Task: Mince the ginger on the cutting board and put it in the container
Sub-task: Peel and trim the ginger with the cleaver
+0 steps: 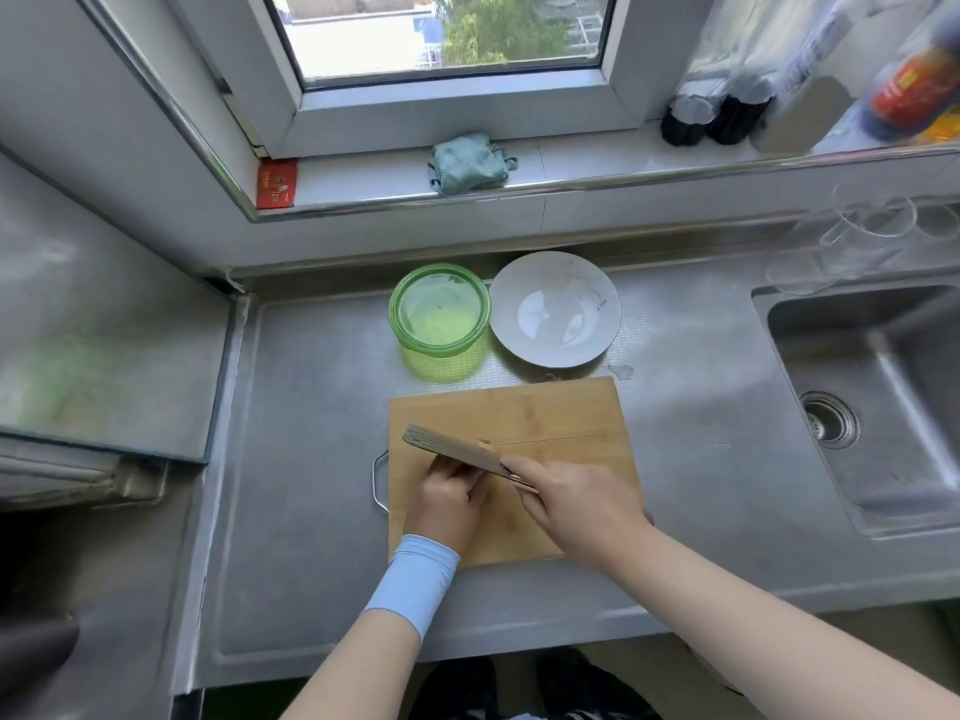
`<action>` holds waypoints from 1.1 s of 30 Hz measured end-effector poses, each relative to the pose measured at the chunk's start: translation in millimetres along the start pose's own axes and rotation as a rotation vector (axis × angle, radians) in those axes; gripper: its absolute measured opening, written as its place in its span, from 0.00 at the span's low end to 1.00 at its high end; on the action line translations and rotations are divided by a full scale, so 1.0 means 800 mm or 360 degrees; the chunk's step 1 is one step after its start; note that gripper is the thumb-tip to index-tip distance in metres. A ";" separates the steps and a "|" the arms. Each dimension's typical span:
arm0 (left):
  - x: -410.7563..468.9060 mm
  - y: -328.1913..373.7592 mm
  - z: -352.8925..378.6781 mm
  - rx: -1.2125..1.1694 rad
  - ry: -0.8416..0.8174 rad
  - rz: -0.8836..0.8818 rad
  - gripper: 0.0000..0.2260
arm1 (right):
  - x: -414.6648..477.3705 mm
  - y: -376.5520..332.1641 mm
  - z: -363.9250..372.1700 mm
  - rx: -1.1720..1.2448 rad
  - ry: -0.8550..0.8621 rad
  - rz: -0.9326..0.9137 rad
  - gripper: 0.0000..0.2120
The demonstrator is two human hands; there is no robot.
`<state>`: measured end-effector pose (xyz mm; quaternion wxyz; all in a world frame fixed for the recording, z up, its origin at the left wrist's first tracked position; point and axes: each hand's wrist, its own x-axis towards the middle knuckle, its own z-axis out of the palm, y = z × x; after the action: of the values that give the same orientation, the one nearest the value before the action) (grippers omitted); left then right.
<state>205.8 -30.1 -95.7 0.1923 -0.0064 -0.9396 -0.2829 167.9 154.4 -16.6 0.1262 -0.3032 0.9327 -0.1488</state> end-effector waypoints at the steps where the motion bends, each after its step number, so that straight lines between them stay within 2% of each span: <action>1: 0.000 -0.001 0.001 0.0022 0.0033 0.0052 0.12 | -0.005 -0.002 -0.002 0.0017 0.0022 -0.0011 0.24; 5: -0.004 -0.002 0.008 0.0040 0.0085 0.0060 0.11 | -0.016 0.004 -0.007 -0.0078 0.0136 -0.0022 0.16; 10: -0.002 0.007 0.012 0.0039 0.0118 -0.0014 0.09 | -0.018 0.012 -0.017 -0.0034 -0.0078 0.0077 0.18; 14: 0.000 0.003 0.010 0.0032 0.0111 -0.0074 0.11 | -0.013 0.007 -0.023 -0.0026 -0.0135 0.0090 0.18; 18: 0.003 0.006 0.007 -0.0003 0.0115 -0.0121 0.08 | -0.008 0.006 -0.029 -0.0020 -0.0195 0.0132 0.17; 23: 0.007 0.004 0.008 -0.0007 0.0097 -0.0121 0.11 | -0.001 0.007 -0.037 -0.0057 -0.0264 0.0146 0.17; 31: 0.004 0.004 0.007 -0.0046 0.0084 -0.0177 0.07 | 0.007 0.008 -0.044 -0.0043 -0.0335 0.0133 0.15; 33: 0.003 0.006 0.007 -0.0066 0.0074 -0.0203 0.09 | 0.011 0.010 -0.046 -0.0033 -0.0365 0.0144 0.15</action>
<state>202.3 -23.7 -96.5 0.1957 0.0560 -0.9273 -0.3140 145.4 162.6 13.1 0.2353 -0.2772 0.9264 -0.0976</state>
